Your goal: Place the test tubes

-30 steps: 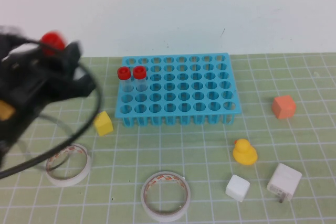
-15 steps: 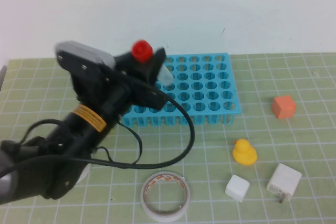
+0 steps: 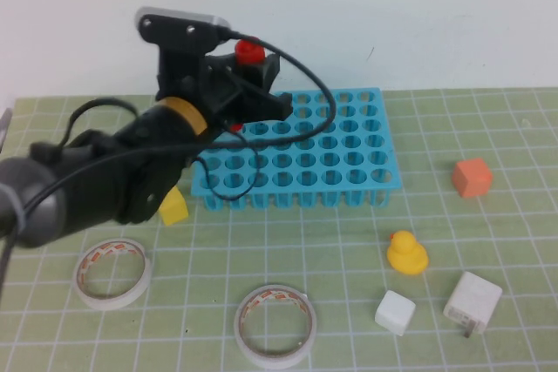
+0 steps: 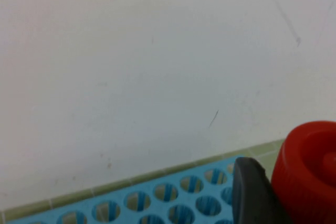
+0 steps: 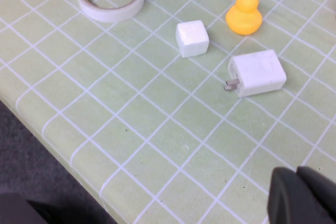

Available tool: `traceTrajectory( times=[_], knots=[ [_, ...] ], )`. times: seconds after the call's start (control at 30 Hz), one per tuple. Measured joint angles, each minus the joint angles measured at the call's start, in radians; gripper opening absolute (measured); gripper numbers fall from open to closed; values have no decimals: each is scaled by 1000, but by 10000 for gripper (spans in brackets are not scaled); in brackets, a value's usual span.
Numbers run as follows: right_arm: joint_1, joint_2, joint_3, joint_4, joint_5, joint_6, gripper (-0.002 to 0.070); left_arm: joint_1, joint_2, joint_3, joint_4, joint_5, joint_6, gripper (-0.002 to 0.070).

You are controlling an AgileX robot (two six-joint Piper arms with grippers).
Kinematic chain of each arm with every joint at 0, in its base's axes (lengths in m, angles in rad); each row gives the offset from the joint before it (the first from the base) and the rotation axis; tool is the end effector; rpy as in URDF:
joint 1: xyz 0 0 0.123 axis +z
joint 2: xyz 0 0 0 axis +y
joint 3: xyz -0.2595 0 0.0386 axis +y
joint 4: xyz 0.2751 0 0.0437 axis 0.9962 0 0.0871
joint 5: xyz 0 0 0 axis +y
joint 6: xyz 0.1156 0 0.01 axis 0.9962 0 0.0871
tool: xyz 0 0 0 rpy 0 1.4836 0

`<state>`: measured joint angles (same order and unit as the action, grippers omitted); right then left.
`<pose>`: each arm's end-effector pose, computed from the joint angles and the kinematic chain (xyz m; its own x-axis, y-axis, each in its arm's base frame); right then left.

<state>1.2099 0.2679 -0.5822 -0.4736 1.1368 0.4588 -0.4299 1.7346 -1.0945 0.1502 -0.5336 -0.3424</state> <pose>0.0766 0.0668 0.2883 -0.3981 -0.4256 -0.8127 -0.6618 0.7467 -0.0668 0.3988 -0.1926 0.2406 -0.1239 -0.1749 -0.9768 0.4691 0.8571 -0.2130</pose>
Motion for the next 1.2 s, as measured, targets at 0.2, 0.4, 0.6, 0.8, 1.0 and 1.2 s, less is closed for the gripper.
traceTrajectory(
  times=[0.2, 0.4, 0.6, 0.8, 1.0, 1.2],
  knots=[
    [0, 0, 0, 0, 1, 0, 1, 16, 101, -49, -1, 45, 2, 230],
    [0, 0, 0, 0, 5, 0, 0, 61, 190, -56, -6, -2, -5, 230],
    [0, 0, 0, 0, 5, 0, 0, 69, 236, -95, 22, -30, -5, 230],
    [0, 0, 0, 0, 7, 0, -1, 69, 294, -133, 28, -38, -3, 230],
    [0, 0, 0, 0, 8, 0, -1, 69, 333, -161, 28, -65, 27, 230],
    [0, 0, 0, 0, 8, 0, -1, 69, 336, -164, 28, -79, 49, 230]
  ],
)
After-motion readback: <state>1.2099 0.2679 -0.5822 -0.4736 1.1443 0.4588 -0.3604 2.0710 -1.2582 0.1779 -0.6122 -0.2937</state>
